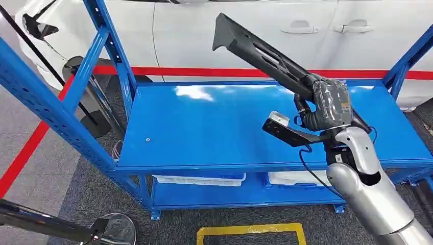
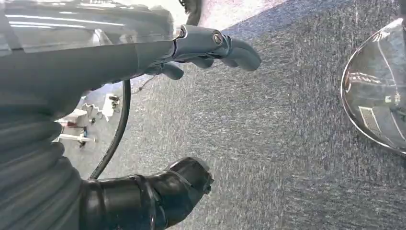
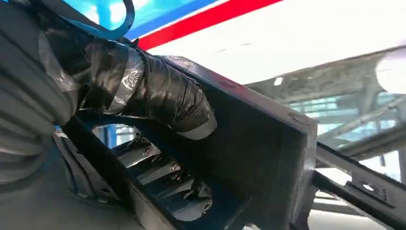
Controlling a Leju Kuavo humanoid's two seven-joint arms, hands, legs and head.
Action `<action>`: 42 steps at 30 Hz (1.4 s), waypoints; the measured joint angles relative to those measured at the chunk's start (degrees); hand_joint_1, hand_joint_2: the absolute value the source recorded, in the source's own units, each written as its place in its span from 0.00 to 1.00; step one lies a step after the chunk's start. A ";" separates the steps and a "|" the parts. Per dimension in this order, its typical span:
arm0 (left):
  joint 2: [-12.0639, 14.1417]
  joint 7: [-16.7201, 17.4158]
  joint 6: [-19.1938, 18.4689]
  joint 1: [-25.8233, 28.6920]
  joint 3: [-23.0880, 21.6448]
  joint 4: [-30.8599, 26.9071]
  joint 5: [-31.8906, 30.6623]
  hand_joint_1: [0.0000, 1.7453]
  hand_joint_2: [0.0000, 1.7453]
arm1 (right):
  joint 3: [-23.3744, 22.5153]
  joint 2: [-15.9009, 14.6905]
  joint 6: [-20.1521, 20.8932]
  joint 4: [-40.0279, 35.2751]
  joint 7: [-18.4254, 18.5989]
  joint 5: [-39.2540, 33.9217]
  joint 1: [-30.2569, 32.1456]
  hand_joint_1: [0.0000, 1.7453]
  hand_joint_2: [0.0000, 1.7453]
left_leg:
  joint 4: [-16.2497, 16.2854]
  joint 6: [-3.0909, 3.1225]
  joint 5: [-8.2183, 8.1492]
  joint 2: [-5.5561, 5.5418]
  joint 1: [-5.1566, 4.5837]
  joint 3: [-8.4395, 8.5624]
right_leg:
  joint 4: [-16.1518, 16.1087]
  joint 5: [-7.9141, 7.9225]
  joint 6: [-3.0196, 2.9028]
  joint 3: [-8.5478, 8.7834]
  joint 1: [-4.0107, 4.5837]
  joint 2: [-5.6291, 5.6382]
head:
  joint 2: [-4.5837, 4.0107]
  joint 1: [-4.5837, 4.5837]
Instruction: Take the parts from the cabinet and place them on the table.
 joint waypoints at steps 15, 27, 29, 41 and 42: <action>-2.02 -4.33 -2.26 1.53 -0.79 -2.08 -4.22 0.00 1.00 | -0.88 -2.45 0.33 -0.85 2.67 0.26 0.06 1.00 1.00 | 11.59 -2.15 -6.81 -0.26 -0.52 -0.61 | -7.57 5.71 -3.79 -1.35 1.78 -0.15 | 0.00 -0.63; -4.20 -3.32 -2.21 3.16 -1.81 -6.58 -5.33 0.00 1.00 | -2.93 -5.27 0.72 -2.03 1.31 -1.97 0.26 1.00 1.00 | -0.88 0.90 -1.71 -0.91 -1.02 2.44 | 7.76 -4.48 -0.72 -6.92 1.32 -0.11 | 0.00 -0.55; -4.15 -3.32 -2.19 3.18 -1.86 -6.43 -5.33 0.00 1.00 | -2.93 -5.33 0.74 -2.03 1.31 -1.97 0.29 1.00 1.00 | -0.35 0.64 -0.79 -1.47 -1.01 0.65 | 8.87 -2.41 -0.62 -5.49 1.14 -0.11 | 0.00 -0.55; -3.43 -3.34 -0.90 2.74 -2.12 -5.11 -5.81 0.00 1.00 | -3.19 -5.59 0.74 -1.94 1.29 -2.60 -0.23 1.00 1.00 | 8.47 -2.78 -7.09 -0.95 -0.72 -5.46 | -9.83 3.53 -4.12 3.45 1.12 -1.43 | 0.00 -1.42; -3.32 -3.34 -0.79 2.58 -2.16 -4.92 -5.90 0.00 1.00 | -3.19 -5.57 0.74 -1.77 1.29 -2.64 -0.27 1.00 1.00 | 12.35 -2.99 -9.24 -0.81 -0.68 -6.09 | -9.79 4.08 -4.15 2.72 1.19 -2.21 | 0.00 -1.51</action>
